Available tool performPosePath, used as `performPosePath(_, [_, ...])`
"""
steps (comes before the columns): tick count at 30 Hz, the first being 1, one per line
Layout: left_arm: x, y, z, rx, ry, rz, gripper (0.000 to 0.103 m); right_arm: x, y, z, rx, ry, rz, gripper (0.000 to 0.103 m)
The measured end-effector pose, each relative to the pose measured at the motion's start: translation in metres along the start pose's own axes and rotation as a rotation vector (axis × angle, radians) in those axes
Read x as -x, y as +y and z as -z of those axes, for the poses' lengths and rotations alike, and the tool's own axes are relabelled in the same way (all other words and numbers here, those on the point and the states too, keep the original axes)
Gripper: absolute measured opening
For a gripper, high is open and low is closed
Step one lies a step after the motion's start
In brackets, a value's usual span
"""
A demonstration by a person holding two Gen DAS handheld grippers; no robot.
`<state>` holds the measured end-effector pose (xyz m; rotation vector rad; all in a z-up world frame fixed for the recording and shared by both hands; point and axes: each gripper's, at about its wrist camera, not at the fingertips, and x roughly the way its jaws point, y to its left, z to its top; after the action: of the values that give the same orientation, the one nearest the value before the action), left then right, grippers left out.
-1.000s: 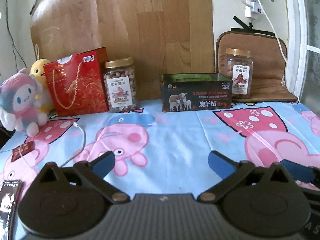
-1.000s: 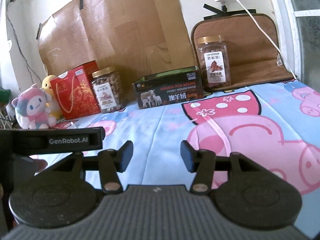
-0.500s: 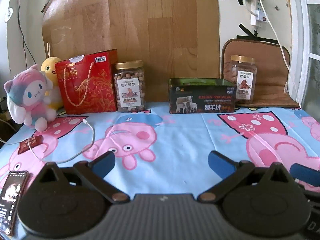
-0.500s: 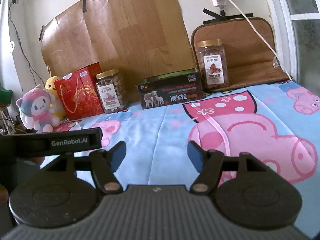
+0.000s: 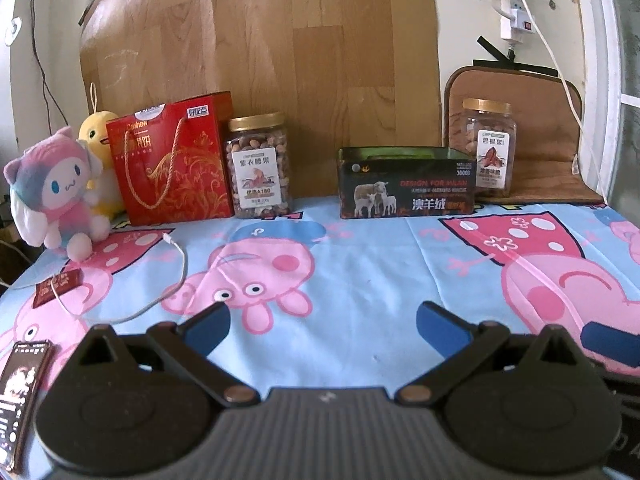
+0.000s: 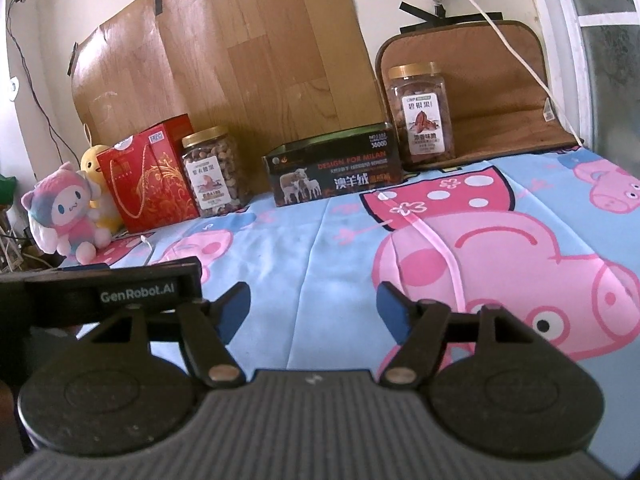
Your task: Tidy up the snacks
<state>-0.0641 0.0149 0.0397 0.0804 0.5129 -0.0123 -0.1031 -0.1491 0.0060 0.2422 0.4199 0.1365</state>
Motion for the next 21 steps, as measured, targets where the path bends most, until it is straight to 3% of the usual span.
performPosePath(12, [0.0019, -0.0047, 0.0005, -0.048, -0.01, -0.023, 0.103, 0.0026, -0.0018, -0.0022, -0.021, -0.026, -0.007, 0.075])
performPosePath(21, [-0.0055, -0.0066, 0.0022, -0.057, 0.032, -0.008, 0.103, 0.0018, -0.0045, -0.0023, -0.041, -0.027, 0.002, 0.075])
